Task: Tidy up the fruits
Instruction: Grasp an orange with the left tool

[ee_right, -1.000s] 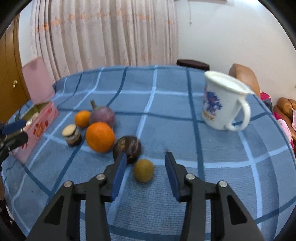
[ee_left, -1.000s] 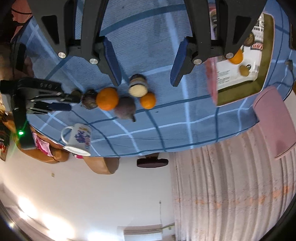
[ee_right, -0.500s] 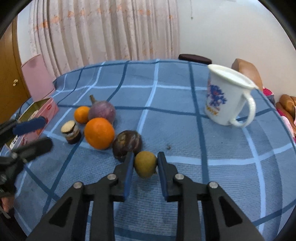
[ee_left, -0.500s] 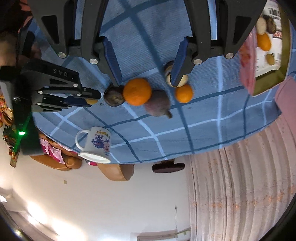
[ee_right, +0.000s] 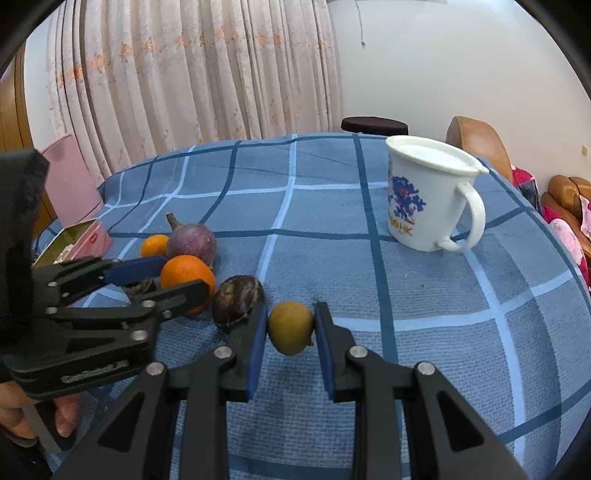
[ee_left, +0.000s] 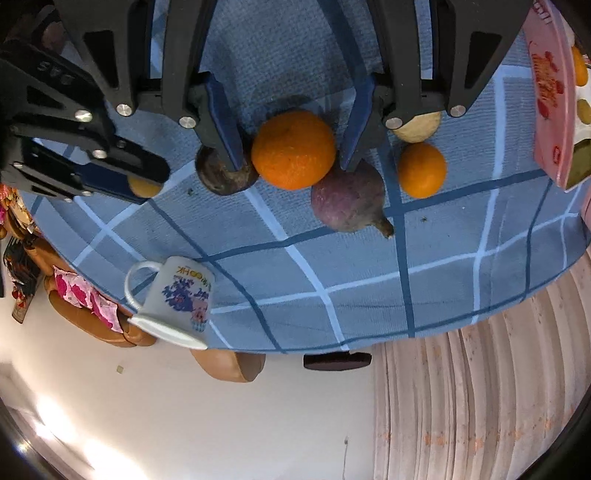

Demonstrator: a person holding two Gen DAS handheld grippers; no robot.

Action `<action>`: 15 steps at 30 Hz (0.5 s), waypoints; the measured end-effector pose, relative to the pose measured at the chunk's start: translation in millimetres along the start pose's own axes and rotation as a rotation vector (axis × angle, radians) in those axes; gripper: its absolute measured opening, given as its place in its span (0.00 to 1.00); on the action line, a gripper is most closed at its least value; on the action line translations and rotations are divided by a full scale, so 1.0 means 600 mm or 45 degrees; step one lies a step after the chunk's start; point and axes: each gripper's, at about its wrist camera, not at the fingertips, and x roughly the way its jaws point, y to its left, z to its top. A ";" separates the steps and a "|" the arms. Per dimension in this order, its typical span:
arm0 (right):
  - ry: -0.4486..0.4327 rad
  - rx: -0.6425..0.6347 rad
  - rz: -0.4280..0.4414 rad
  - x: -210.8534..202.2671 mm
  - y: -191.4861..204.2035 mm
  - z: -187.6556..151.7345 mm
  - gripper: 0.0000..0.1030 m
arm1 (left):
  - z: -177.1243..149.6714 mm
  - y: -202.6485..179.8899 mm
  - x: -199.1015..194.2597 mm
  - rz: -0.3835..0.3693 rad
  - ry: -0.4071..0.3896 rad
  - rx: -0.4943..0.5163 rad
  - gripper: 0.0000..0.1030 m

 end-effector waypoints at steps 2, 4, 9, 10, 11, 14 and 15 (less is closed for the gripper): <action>-0.006 0.002 -0.002 -0.003 -0.002 -0.001 0.28 | 0.000 0.000 -0.003 -0.019 -0.009 -0.003 0.47; -0.025 0.001 -0.003 -0.006 0.001 -0.001 0.28 | -0.002 0.002 -0.007 -0.031 -0.018 -0.008 0.46; -0.078 -0.011 -0.008 -0.020 0.005 -0.003 0.28 | -0.010 0.014 -0.031 -0.038 -0.088 -0.032 0.46; -0.087 -0.016 -0.010 -0.022 0.006 -0.003 0.28 | -0.011 0.017 -0.034 -0.038 -0.094 -0.040 0.46; -0.093 -0.020 -0.008 -0.024 0.007 -0.003 0.28 | -0.012 0.019 -0.037 -0.039 -0.098 -0.046 0.46; -0.126 -0.036 0.002 -0.032 0.011 -0.004 0.28 | -0.015 0.024 -0.046 -0.038 -0.130 -0.058 0.46; -0.138 -0.040 0.006 -0.035 0.012 -0.005 0.28 | -0.016 0.024 -0.050 -0.036 -0.143 -0.056 0.46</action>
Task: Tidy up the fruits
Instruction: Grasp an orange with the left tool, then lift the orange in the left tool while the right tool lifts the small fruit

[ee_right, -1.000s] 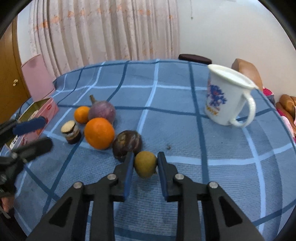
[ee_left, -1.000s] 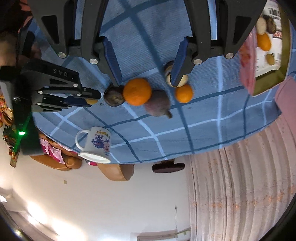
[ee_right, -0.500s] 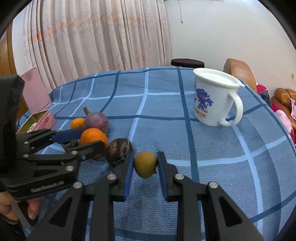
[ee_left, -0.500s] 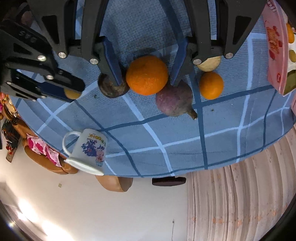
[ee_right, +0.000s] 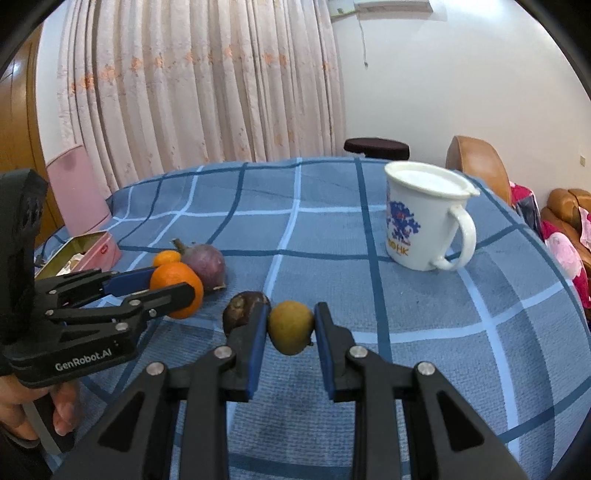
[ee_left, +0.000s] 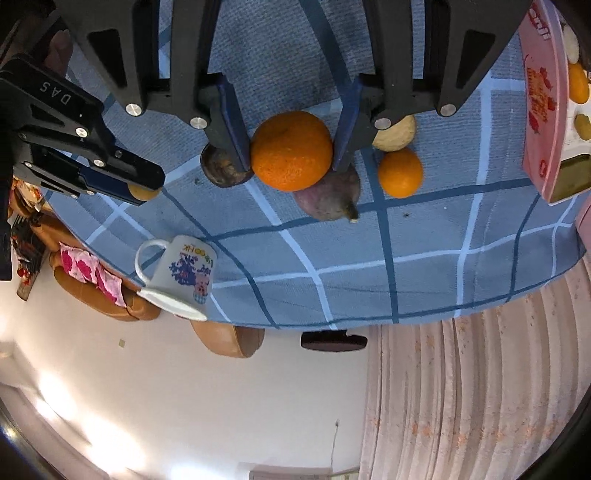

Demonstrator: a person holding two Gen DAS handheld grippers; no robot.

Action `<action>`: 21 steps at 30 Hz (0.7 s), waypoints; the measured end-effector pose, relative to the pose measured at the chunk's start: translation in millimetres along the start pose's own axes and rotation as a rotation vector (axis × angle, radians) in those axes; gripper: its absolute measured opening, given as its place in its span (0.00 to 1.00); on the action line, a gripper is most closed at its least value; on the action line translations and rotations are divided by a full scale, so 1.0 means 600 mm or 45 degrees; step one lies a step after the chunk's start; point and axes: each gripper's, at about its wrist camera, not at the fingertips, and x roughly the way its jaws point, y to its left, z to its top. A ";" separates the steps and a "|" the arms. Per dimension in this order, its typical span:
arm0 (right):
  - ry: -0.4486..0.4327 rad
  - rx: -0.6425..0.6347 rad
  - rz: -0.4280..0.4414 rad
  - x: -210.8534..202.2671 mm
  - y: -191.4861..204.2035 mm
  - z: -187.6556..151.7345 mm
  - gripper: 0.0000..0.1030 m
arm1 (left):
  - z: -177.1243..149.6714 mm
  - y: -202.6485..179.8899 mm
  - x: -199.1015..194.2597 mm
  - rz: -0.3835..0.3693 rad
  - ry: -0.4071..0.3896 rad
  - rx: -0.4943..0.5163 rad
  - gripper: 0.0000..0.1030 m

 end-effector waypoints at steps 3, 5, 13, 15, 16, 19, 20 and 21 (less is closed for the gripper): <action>-0.033 -0.012 0.010 -0.008 0.003 -0.002 0.28 | -0.003 -0.003 -0.014 0.008 -0.051 0.010 0.46; -0.047 -0.020 0.014 -0.011 0.006 -0.002 0.28 | -0.004 -0.006 -0.023 0.015 -0.084 0.022 0.46; -0.109 -0.043 0.024 -0.026 0.013 -0.003 0.28 | -0.007 -0.011 -0.042 0.029 -0.151 0.039 0.46; -0.129 -0.051 0.027 -0.031 0.014 -0.004 0.28 | -0.009 -0.013 -0.047 0.033 -0.171 0.043 0.46; -0.136 -0.055 0.028 -0.032 0.015 -0.004 0.28 | -0.009 -0.013 -0.050 0.034 -0.178 0.046 0.46; -0.156 -0.066 0.027 -0.037 0.017 -0.005 0.28 | -0.011 -0.015 -0.055 0.044 -0.199 0.052 0.46; -0.163 -0.069 0.028 -0.038 0.018 -0.005 0.28 | -0.012 -0.016 -0.057 0.046 -0.207 0.055 0.46; -0.170 -0.071 0.028 -0.040 0.019 -0.005 0.28 | -0.012 -0.017 -0.059 0.049 -0.214 0.057 0.46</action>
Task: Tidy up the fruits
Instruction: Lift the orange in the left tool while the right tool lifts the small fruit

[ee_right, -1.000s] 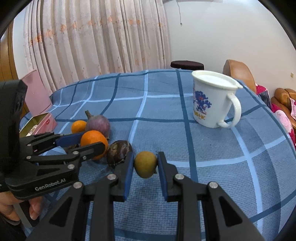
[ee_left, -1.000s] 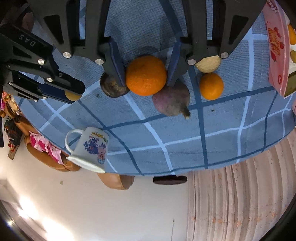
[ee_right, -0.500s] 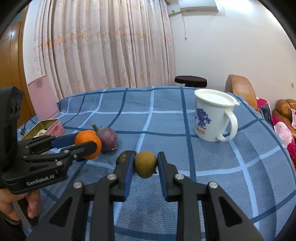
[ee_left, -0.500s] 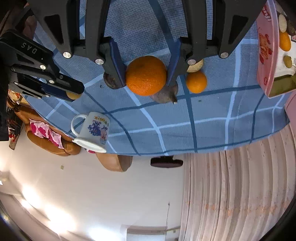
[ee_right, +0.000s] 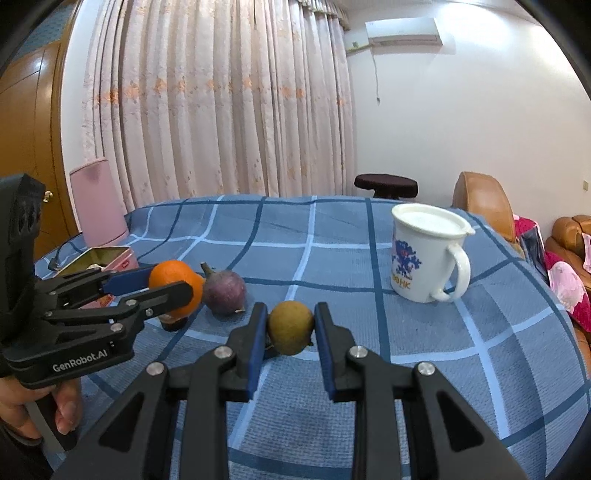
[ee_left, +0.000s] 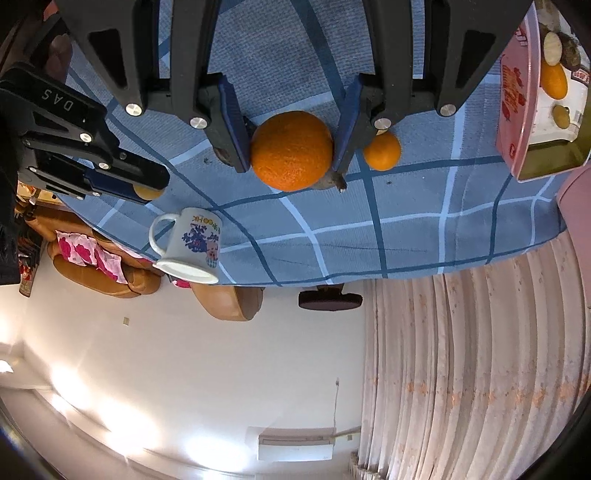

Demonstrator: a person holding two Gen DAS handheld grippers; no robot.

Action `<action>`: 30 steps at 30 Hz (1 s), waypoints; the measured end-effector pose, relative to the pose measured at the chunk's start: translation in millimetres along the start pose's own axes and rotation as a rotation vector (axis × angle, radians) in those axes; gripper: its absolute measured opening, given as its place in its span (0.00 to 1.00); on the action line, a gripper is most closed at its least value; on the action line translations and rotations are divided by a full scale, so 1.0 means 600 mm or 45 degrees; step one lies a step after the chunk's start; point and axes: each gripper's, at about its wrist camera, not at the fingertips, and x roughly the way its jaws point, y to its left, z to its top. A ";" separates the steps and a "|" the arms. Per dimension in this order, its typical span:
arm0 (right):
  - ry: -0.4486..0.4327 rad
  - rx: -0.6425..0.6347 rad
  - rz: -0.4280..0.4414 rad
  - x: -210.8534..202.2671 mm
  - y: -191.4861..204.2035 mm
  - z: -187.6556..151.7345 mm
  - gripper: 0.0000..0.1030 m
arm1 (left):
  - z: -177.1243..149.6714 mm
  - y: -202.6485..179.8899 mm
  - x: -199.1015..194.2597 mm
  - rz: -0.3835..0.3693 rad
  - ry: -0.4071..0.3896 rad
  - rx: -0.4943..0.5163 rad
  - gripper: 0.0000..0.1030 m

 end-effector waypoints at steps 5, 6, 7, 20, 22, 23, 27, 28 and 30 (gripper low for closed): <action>-0.040 -0.015 -0.006 -0.010 0.004 -0.001 0.28 | -0.001 -0.004 -0.007 0.016 -0.031 0.011 0.46; -0.050 -0.020 -0.007 -0.012 0.006 -0.001 0.28 | -0.002 -0.004 -0.009 0.018 -0.037 0.013 0.46; -0.061 -0.027 -0.008 -0.014 0.008 -0.001 0.28 | -0.002 -0.004 -0.011 0.019 -0.041 0.015 0.46; -0.115 -0.045 -0.054 -0.026 0.013 -0.002 0.28 | -0.007 0.001 -0.026 0.023 -0.061 0.004 0.46; -0.122 -0.048 -0.067 -0.027 0.015 -0.003 0.28 | -0.008 0.004 -0.028 0.019 -0.059 -0.002 0.46; -0.122 -0.047 -0.073 -0.027 0.017 -0.003 0.28 | -0.008 0.005 -0.029 0.020 -0.057 -0.002 0.46; -0.114 -0.050 -0.055 -0.024 0.027 -0.002 0.28 | -0.011 0.012 -0.037 0.024 -0.053 -0.009 0.46; -0.114 -0.061 -0.053 -0.022 0.033 -0.001 0.28 | -0.011 0.013 -0.037 0.027 -0.052 -0.009 0.46; -0.111 -0.072 -0.045 -0.019 0.041 -0.001 0.28 | -0.012 0.018 -0.038 0.031 -0.049 -0.016 0.46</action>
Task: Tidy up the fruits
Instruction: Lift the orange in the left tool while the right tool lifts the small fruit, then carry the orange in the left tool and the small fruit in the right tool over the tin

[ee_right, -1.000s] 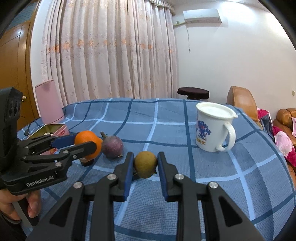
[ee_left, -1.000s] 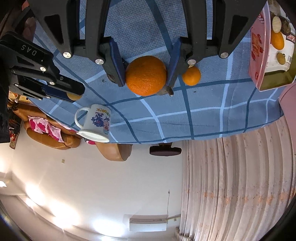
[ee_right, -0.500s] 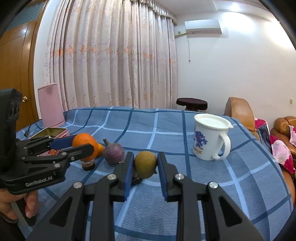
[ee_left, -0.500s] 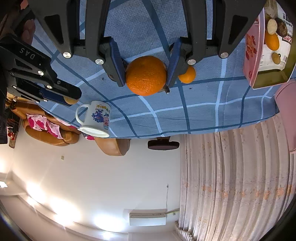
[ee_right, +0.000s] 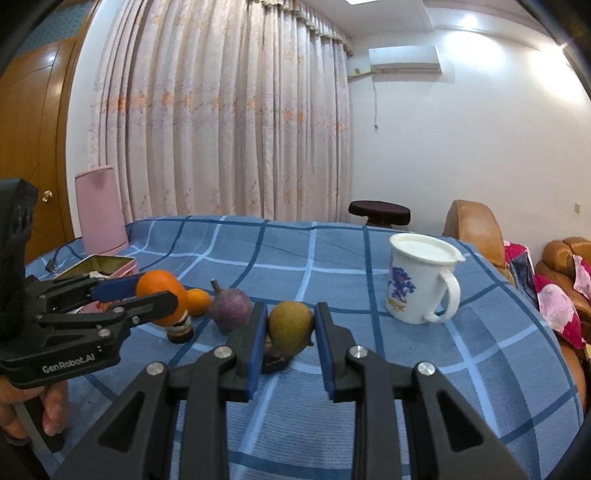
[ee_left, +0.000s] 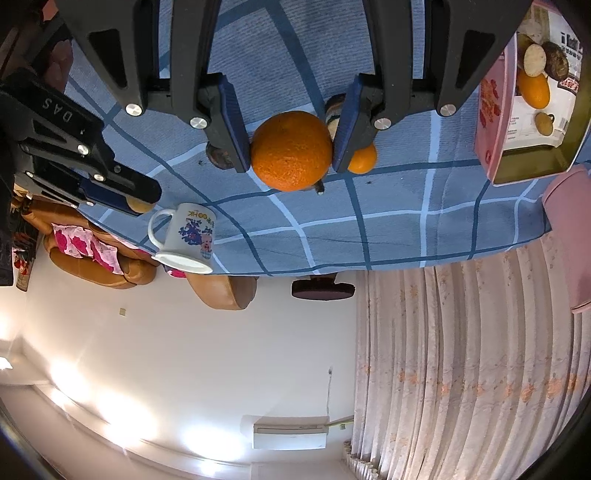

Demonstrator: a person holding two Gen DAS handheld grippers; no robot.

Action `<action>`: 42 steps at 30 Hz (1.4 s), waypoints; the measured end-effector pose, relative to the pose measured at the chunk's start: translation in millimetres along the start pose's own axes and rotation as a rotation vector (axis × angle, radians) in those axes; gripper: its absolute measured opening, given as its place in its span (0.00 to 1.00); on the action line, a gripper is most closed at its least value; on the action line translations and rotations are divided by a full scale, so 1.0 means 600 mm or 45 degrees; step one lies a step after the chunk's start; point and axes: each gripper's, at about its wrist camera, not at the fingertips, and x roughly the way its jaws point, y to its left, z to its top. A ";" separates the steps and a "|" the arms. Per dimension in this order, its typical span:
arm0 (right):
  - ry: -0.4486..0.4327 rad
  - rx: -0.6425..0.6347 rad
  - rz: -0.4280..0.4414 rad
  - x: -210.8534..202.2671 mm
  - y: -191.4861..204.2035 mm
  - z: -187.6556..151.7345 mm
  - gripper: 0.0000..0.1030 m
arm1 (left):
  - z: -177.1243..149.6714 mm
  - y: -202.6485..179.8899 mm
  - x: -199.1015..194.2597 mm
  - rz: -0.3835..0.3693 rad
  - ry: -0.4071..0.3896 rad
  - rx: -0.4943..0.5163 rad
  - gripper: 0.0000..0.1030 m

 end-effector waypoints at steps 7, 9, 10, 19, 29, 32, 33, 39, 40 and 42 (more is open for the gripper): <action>0.002 -0.008 0.050 0.010 0.029 0.009 0.28 | -0.002 0.011 -0.010 0.016 0.000 -0.005 0.46; 0.001 -0.011 0.070 0.014 0.037 0.014 0.28 | -0.003 0.018 -0.015 0.028 -0.001 -0.011 0.46; -0.001 -0.020 0.079 0.016 0.045 0.018 0.28 | -0.003 0.022 -0.017 0.033 -0.001 -0.015 0.46; -0.015 -0.058 0.168 0.034 0.097 0.048 0.28 | 0.000 0.064 -0.041 0.085 -0.015 -0.066 0.46; -0.022 -0.130 0.258 0.055 0.164 0.079 0.28 | 0.003 0.119 -0.073 0.149 -0.027 -0.126 0.46; -0.022 -0.144 0.284 0.063 0.183 0.088 0.28 | 0.003 0.133 -0.083 0.178 -0.035 -0.133 0.46; -0.022 -0.148 0.294 0.065 0.189 0.090 0.28 | 0.003 0.136 -0.084 0.183 -0.035 -0.135 0.46; -0.023 -0.190 0.347 0.080 0.233 0.104 0.28 | -0.001 0.168 -0.099 0.237 -0.037 -0.156 0.46; -0.024 -0.198 0.356 0.083 0.241 0.106 0.28 | -0.002 0.175 -0.100 0.246 -0.037 -0.161 0.46; -0.022 -0.210 0.372 0.086 0.254 0.108 0.28 | -0.003 0.189 -0.105 0.266 -0.036 -0.176 0.46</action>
